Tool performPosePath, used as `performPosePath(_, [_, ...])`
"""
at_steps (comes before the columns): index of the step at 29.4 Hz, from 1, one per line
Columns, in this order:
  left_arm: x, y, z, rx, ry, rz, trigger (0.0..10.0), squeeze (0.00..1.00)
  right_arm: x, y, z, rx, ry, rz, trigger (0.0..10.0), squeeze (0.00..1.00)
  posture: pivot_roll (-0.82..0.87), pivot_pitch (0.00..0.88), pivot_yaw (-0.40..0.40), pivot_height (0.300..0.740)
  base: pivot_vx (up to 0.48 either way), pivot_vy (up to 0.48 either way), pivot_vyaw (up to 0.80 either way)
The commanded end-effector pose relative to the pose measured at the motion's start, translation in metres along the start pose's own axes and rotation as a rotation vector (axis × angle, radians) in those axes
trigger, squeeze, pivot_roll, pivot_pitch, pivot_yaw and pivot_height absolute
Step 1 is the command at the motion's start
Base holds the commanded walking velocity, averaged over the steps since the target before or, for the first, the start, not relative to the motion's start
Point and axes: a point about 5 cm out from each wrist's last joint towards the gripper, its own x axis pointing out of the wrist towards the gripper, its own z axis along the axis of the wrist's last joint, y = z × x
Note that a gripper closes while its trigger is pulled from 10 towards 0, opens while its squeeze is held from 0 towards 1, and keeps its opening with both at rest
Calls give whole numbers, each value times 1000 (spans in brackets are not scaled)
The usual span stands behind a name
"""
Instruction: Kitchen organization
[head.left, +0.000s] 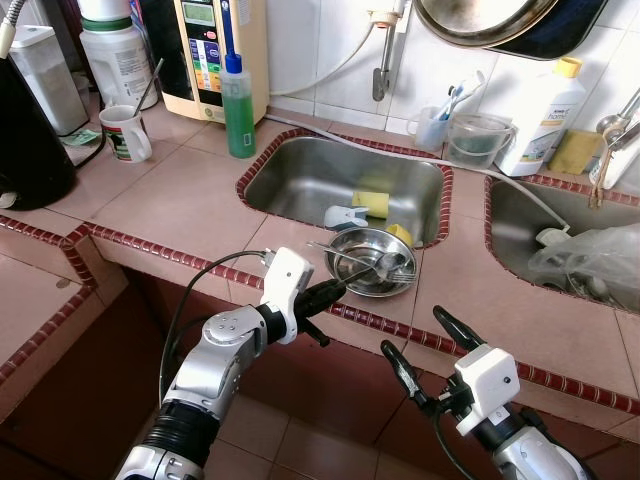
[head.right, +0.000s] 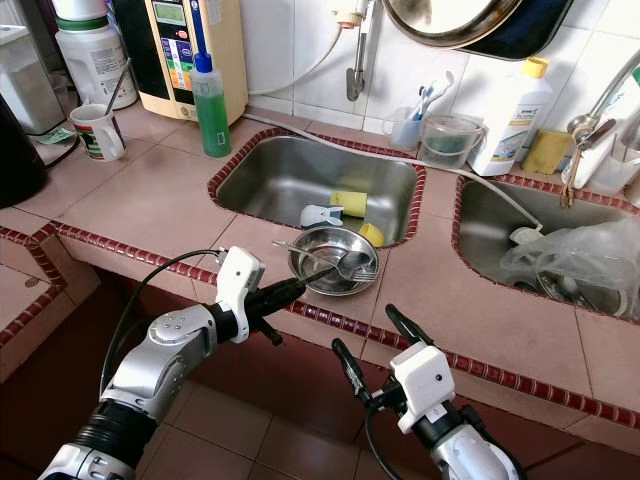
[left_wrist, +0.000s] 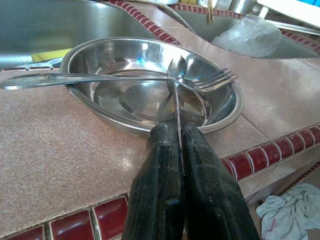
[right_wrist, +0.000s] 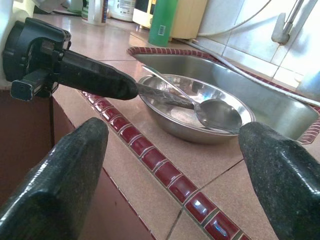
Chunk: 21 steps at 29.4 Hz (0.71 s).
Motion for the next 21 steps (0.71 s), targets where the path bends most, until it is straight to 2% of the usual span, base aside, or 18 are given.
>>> performPosePath(1, [2, -1, 7, 12, -23, -18, 0, 0, 2, -3, 6, -14, -17, 5, 10000, 0, -15, 0, -15, 740, 0, 0, 0])
performPosePath(2, [2, -2, 7, 12, -24, -20, 0, 0, 2, -3, 6, -14, -18, 5, 10000, 0, -15, 0, -15, 740, 0, 0, 0])
performPosePath(4, [2, -2, 7, 13, -22, -18, 1176, 0, 2, -3, 6, -16, -18, 6, 10000, 0, -16, 0, -15, 740, 0, 0, 0])
performPosePath(5, [2, -2, 7, 12, -24, -23, 0, 0, 2, -3, 6, -15, -18, 6, 10000, 0, -16, 0, -15, 740, 0, 0, 0])
performPosePath(6, [2, -2, 7, 12, -24, -23, 0, 0, 2, -3, 6, -15, -18, 6, 10000, 0, -16, 0, -15, 740, 0, 0, 0])
performPosePath(7, [2, -3, 7, 19, -22, -31, 1725, 0, 3, -3, 6, -17, -19, 6, 10000, 0, -16, 0, -15, 740, 0, 0, 0])
performPosePath(8, [2, -4, 7, 29, -6, -35, 10000, 0, 3, -4, 6, -16, -20, 7, 10000, 0, -14, 0, -14, 740, 0, 0, 0])
performPosePath(14, [4, -2, 7, 34, 19, -11, 10000, 0, 4, -2, 6, -14, -22, 9, 10000, 0, -14, 0, -10, 740, 0, 0, 0])
performPosePath(21, [7, 3, -1, 14, 160, 47, 10000, 0, 6, -1, 7, -8, -27, 6, 10000, 0, -15, 0, -4, 740, 0, 0, 0])
